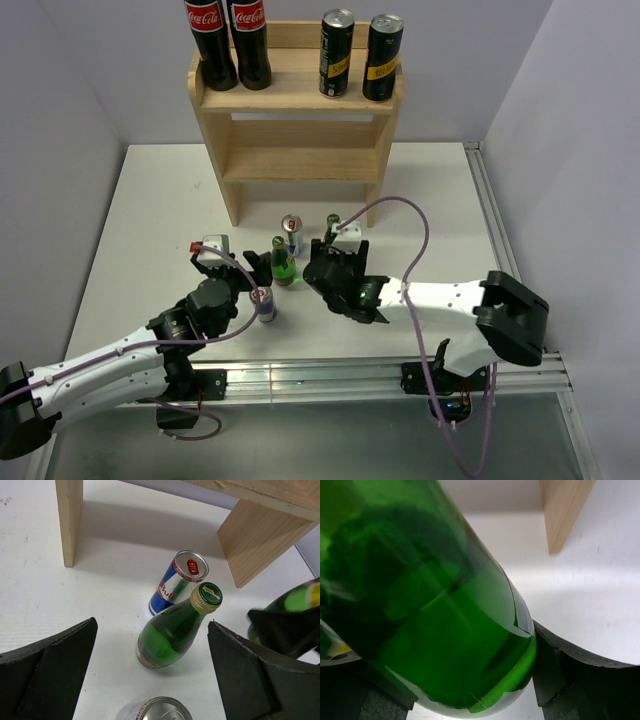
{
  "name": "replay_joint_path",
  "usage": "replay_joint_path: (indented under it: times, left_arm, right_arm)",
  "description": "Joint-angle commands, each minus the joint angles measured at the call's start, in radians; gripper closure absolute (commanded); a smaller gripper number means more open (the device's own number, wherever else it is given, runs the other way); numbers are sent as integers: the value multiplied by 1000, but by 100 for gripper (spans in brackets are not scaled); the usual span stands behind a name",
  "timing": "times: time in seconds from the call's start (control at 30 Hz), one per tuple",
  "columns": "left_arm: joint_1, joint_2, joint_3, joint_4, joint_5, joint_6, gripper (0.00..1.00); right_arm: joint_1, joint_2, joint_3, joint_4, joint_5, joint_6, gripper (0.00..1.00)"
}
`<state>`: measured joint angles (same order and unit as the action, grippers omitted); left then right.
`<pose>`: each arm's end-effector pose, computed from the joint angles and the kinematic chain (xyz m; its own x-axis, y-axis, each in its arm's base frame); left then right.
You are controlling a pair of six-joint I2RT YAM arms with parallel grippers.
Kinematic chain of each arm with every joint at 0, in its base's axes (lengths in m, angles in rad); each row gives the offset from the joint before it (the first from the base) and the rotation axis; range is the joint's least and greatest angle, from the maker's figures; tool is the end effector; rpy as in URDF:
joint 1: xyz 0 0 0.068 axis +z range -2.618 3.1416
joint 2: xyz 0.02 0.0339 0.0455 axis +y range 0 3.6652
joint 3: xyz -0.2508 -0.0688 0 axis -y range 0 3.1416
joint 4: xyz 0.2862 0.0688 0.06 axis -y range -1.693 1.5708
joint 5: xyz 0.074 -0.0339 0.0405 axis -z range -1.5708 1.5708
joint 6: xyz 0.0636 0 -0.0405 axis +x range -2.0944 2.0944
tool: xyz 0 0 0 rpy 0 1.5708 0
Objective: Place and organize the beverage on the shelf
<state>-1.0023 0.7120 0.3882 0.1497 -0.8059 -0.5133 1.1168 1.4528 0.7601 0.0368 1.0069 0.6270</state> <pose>0.1662 -0.1749 0.2227 -0.1799 -0.3499 -0.9193 0.1293 0.9181 -0.3748 0.1951 0.2771 0.1601 -0.3261 0.0469 -0.9442 0.0058 0.9989 0.0476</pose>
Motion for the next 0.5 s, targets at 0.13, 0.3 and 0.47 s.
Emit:
replay_joint_path:
  times: [0.13,0.3,0.47]
  left_arm:
    - [4,-40,5,-7,-1,-8,1]
    - [4,-51,5,-15,-4,-10,1]
    - [4,-63,0,-25,-9,-10,1]
  right_arm:
    - [-34,-152,209,92,142,-269,100]
    - [-147,-112,315,130,84,-351,100]
    - [-250,-40,404,155,10,-389,100]
